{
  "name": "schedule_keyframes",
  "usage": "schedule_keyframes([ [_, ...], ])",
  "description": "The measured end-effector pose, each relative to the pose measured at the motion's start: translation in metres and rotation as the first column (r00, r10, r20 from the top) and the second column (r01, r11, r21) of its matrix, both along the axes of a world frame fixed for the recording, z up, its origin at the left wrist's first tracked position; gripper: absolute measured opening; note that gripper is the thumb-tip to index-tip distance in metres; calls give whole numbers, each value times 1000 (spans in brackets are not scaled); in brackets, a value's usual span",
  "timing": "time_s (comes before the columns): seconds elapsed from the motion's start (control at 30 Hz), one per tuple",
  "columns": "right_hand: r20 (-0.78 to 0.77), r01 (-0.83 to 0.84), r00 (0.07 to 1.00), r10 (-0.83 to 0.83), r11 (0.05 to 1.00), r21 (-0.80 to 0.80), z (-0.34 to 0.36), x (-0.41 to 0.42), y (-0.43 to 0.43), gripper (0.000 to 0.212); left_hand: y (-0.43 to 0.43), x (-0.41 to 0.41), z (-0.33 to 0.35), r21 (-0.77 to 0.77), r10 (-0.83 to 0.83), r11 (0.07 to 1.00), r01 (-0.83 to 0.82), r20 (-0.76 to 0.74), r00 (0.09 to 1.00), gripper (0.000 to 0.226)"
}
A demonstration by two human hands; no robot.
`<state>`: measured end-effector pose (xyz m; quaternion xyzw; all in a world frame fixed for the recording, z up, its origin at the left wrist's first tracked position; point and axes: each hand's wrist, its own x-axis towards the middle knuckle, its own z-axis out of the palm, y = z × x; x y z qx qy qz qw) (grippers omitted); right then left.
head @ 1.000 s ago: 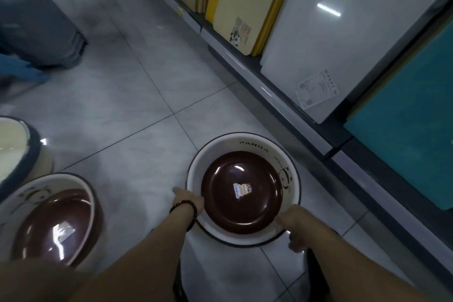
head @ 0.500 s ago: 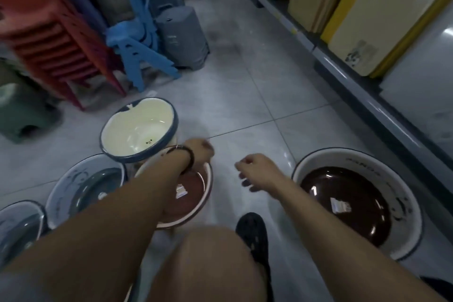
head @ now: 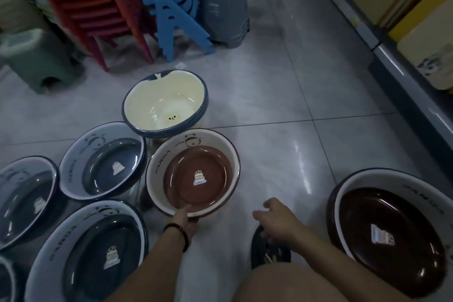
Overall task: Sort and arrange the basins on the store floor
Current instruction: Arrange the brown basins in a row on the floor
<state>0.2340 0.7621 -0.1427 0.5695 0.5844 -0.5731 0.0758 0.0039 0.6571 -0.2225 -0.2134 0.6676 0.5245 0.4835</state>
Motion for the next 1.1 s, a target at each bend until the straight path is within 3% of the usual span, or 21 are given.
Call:
schedule_keyframes([
  [0.3, 11, 12, 1000, -12, 999, 46, 18, 13, 18, 64, -5, 16, 20, 2, 170, 985, -170, -53, 984, 35],
  [0.47, -1, 175, 984, -177, 974, 142, 71, 55, 51, 61, 18, 47, 73, 140, -77, 987, 78, -12, 997, 35],
  [0.6, -96, 413, 911, -402, 872, 262, 120, 125, 72, 75, 59, 83, 137, 201, -275, 936, 288, -91, 957, 24],
  [0.7, -253, 639, 769, -587, 721, 269, 143, 187, 77, 89, 92, 119, 191, 181, -489, 830, 527, -219, 845, 13],
  [0.8, -377, 778, 627, -682, 569, 266, 162, 243, 67, 57, 125, 160, 241, 92, -621, 713, 695, -377, 687, 10],
  [0.87, -376, 816, 575, -726, 483, 317, 168, 275, 56, 51, 145, 188, 270, 3, -707, 617, 787, -437, 556, 8],
  [0.97, -378, 886, 454, -807, 364, 288, 162, 316, 38, 46, 168, 229, 302, -187, -854, 397, 899, -433, 287, 6],
  [1.03, -331, 907, 409, -850, 337, 253, 151, 335, 27, 36, 177, 254, 310, -295, -913, 257, 920, -385, 132, 9],
  [1.1, -290, 921, 377, -880, 321, 223, 139, 350, 19, 33, 182, 277, 301, -363, -932, 211, 908, -356, 74, 16],
])
